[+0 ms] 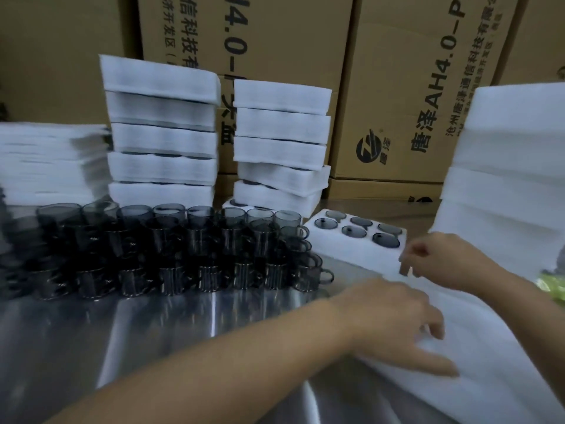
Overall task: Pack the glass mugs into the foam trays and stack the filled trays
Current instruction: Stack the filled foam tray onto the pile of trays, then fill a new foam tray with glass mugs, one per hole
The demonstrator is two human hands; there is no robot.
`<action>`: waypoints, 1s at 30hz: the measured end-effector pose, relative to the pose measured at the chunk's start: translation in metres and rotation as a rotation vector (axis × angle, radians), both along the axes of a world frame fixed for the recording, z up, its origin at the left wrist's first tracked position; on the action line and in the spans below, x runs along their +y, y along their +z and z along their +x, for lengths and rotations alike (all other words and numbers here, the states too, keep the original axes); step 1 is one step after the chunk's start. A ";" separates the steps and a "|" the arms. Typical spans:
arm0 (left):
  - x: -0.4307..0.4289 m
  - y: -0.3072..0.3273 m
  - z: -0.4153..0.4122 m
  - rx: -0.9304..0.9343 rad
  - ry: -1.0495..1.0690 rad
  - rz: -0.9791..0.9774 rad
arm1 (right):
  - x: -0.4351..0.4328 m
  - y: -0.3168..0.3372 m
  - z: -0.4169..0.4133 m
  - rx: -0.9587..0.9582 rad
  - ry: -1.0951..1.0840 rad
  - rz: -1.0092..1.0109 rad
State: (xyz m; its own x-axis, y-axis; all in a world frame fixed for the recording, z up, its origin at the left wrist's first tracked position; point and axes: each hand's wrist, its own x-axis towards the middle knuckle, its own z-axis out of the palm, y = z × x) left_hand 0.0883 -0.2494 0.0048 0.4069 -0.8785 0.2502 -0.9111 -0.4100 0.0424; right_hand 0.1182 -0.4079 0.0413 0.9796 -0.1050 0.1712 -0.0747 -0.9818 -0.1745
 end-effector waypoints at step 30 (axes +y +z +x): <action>0.228 0.021 -0.045 -0.068 0.701 0.011 | 0.193 -0.062 -0.023 -0.046 0.721 0.371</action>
State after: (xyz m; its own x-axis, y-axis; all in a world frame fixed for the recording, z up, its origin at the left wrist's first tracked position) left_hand 0.0435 -0.0211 0.0257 0.8619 -0.4176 0.2875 -0.4325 -0.9015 -0.0129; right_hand 0.0953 -0.2153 -0.0212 0.8210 0.4914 0.2907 0.5691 -0.6633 -0.4860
